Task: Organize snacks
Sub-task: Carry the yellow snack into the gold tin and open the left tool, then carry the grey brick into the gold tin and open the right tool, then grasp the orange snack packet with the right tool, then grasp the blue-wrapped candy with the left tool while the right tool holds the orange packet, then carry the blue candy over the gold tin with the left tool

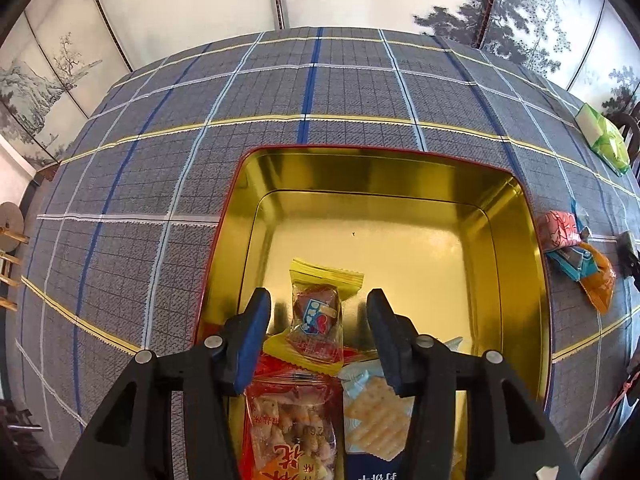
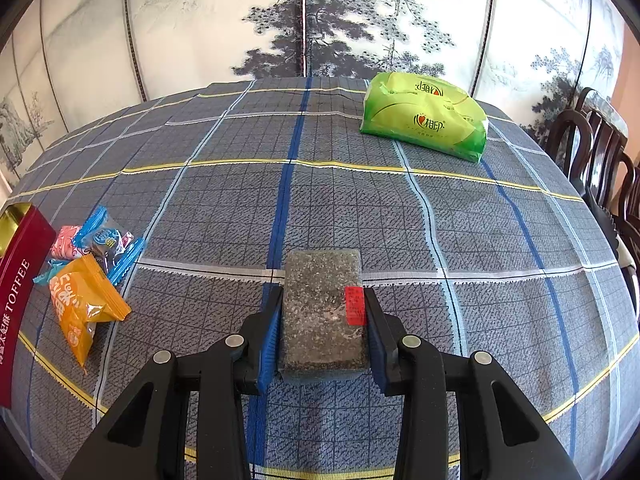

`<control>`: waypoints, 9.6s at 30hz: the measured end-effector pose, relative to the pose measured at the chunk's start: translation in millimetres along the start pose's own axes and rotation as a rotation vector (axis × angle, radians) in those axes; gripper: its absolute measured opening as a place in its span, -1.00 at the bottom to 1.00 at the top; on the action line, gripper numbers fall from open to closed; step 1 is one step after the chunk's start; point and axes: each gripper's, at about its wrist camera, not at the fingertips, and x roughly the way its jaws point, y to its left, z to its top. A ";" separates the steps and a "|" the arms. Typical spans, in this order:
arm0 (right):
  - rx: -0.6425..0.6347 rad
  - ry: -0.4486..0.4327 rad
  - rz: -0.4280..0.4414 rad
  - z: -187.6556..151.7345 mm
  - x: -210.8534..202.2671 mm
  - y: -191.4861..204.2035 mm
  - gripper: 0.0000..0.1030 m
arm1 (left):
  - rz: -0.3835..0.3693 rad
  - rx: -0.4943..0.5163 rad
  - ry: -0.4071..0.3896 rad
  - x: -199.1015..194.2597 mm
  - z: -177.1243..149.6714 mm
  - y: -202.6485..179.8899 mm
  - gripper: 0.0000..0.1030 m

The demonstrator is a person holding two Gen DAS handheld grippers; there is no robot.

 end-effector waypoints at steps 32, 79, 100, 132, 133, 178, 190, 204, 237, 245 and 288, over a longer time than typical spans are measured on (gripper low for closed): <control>-0.007 0.077 -0.089 2.1 -8.5 24.9 -0.29 | 0.039 -0.037 -0.153 -86.2 -63.1 9.3 0.49; -0.348 0.063 0.264 -15.5 -77.3 340.7 -0.29 | 0.116 -0.276 -0.138 -106.8 -103.6 122.5 0.53; -0.352 0.064 0.248 -19.7 -69.3 350.4 -0.28 | 0.083 -0.206 -0.156 -114.5 -93.7 90.6 0.54; -0.263 -0.035 0.334 16.1 -105.6 232.8 0.26 | 0.075 -0.135 -0.145 -119.7 -83.0 44.5 0.54; -0.278 -0.033 0.312 16.7 -101.6 221.2 0.26 | 0.071 -0.131 -0.143 -119.4 -82.0 41.7 0.54; -0.019 -0.002 0.065 -8.7 -8.5 8.7 -0.14 | -0.207 0.176 -0.049 -37.4 -13.1 -190.6 0.38; -0.021 -0.001 0.073 -7.9 -7.9 8.0 -0.10 | -0.219 0.123 0.024 1.0 8.7 -198.2 0.13; -0.018 -0.001 0.079 -7.5 -7.1 7.1 -0.08 | -0.185 0.178 0.001 11.3 6.8 -214.0 -0.17; -0.042 0.003 0.051 -8.0 -7.2 11.2 -0.08 | -0.208 0.257 -0.020 -8.4 -28.8 -213.9 -0.39; -0.052 0.004 0.040 -8.2 -7.3 12.8 -0.08 | -0.231 0.248 -0.037 -31.9 -34.3 -207.2 -0.39; -0.053 0.004 0.037 -8.4 -7.5 12.5 -0.07 | -0.086 -0.033 -0.090 -49.5 19.8 -30.8 -0.38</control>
